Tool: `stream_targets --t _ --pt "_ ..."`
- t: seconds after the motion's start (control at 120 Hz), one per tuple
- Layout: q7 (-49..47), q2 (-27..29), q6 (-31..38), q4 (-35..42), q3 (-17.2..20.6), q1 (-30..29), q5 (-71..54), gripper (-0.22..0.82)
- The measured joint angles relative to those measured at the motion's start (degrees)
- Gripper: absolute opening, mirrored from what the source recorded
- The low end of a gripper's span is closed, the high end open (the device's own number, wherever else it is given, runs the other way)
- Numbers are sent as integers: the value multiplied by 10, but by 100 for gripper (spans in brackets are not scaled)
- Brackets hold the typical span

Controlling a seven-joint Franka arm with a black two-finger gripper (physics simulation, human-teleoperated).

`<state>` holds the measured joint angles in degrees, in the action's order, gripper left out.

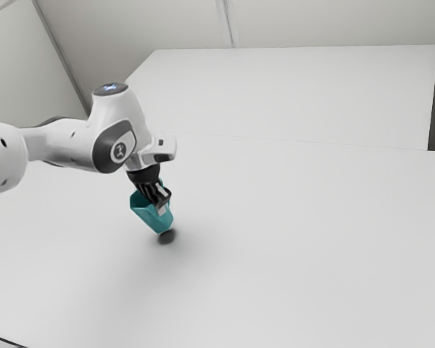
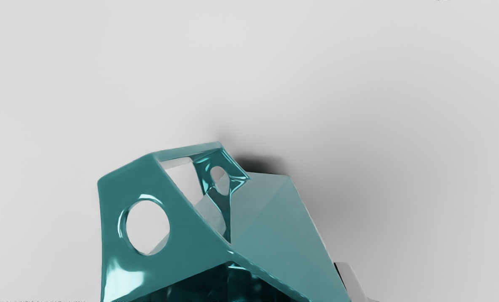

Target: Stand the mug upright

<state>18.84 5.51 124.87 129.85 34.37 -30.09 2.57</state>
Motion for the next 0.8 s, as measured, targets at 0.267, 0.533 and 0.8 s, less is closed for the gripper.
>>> stream_targets --t 0.267,0.533,0.8 --pt "-57 -14 12 15 16 3 -22 -18" --pt "-98 -36 13 15 17 2 -44 -18" --pt "-124 -43 16 9 20 1 -56 -18"
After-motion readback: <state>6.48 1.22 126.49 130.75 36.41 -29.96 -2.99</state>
